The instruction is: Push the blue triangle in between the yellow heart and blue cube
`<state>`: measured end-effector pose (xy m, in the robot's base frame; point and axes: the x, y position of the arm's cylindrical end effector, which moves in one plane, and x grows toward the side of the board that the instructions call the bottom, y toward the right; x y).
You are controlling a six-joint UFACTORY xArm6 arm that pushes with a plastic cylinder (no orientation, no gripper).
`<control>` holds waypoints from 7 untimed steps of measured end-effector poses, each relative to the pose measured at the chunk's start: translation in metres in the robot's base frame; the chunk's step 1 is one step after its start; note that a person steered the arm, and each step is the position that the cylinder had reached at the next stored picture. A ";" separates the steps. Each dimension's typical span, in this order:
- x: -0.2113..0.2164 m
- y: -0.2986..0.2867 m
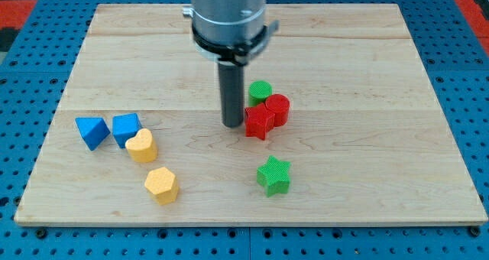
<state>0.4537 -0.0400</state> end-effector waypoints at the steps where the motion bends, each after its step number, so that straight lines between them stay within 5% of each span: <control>1: -0.058 -0.070; 3: -0.047 -0.232; 4: -0.028 -0.264; 6: 0.040 -0.247; 7: 0.021 -0.220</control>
<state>0.4751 -0.2598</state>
